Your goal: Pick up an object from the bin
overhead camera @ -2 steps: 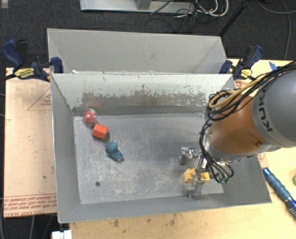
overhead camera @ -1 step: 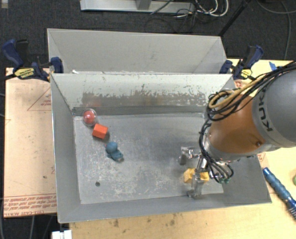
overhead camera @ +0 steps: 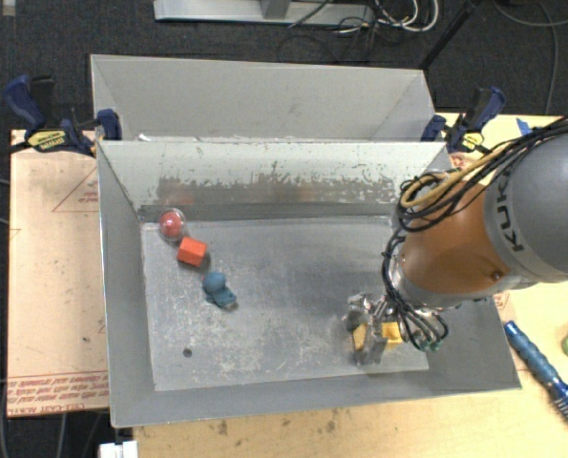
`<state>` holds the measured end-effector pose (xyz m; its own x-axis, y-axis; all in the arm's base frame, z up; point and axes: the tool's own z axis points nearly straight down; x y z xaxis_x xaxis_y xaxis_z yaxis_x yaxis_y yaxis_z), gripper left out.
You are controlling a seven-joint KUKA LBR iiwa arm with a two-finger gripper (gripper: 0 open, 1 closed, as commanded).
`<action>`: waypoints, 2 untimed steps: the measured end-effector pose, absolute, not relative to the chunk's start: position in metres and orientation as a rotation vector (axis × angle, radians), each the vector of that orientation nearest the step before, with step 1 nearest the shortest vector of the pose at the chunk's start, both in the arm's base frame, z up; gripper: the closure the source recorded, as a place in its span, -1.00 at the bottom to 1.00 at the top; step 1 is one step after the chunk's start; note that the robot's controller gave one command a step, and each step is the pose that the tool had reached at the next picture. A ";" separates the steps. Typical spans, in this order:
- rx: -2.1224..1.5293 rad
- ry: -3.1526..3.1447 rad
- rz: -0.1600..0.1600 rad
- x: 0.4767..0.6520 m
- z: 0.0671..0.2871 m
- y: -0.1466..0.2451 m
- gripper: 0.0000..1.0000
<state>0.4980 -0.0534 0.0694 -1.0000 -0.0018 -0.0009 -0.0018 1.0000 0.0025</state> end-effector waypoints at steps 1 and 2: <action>-0.004 3.141 0.001 0.498 0.071 -0.053 1.00; -0.006 3.140 0.001 0.499 0.078 -0.053 1.00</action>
Offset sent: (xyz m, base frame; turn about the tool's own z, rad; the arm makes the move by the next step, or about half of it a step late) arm -0.0001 0.0002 0.0013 0.0000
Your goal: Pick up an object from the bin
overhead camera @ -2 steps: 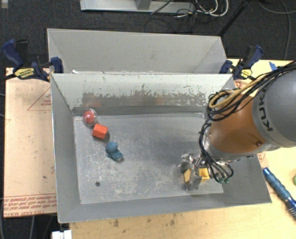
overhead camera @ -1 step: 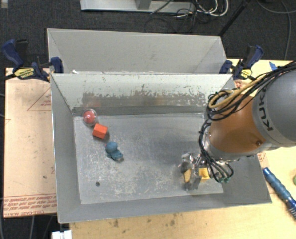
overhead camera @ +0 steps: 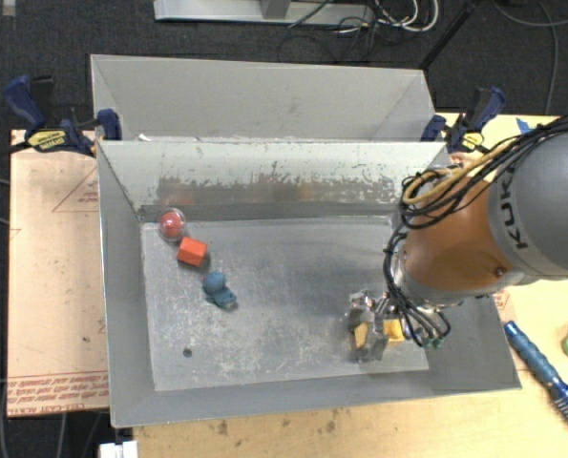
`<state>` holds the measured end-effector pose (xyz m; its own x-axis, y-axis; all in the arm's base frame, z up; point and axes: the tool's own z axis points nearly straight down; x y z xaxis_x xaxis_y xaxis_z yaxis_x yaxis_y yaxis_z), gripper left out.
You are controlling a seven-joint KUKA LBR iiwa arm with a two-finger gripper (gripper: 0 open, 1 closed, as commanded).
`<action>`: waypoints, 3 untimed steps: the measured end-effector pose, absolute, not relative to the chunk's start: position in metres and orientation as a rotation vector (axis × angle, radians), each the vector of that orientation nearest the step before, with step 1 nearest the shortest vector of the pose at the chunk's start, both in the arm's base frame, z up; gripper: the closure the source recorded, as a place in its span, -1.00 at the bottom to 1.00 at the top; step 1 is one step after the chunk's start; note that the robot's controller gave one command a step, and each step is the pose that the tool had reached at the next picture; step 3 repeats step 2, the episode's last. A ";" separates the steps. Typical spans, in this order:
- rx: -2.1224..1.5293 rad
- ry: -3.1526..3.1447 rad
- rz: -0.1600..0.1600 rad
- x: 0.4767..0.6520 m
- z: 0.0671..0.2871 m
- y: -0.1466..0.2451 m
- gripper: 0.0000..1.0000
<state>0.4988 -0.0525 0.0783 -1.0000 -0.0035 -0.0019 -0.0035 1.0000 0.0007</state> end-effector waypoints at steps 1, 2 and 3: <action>-0.007 3.132 0.000 0.501 0.168 -0.053 1.00; -0.008 3.137 0.000 0.502 0.182 -0.052 1.00; -0.008 3.137 0.000 0.502 0.182 -0.052 1.00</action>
Offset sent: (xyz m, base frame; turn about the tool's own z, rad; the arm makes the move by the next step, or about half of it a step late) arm -0.0002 -0.0002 0.0855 0.0000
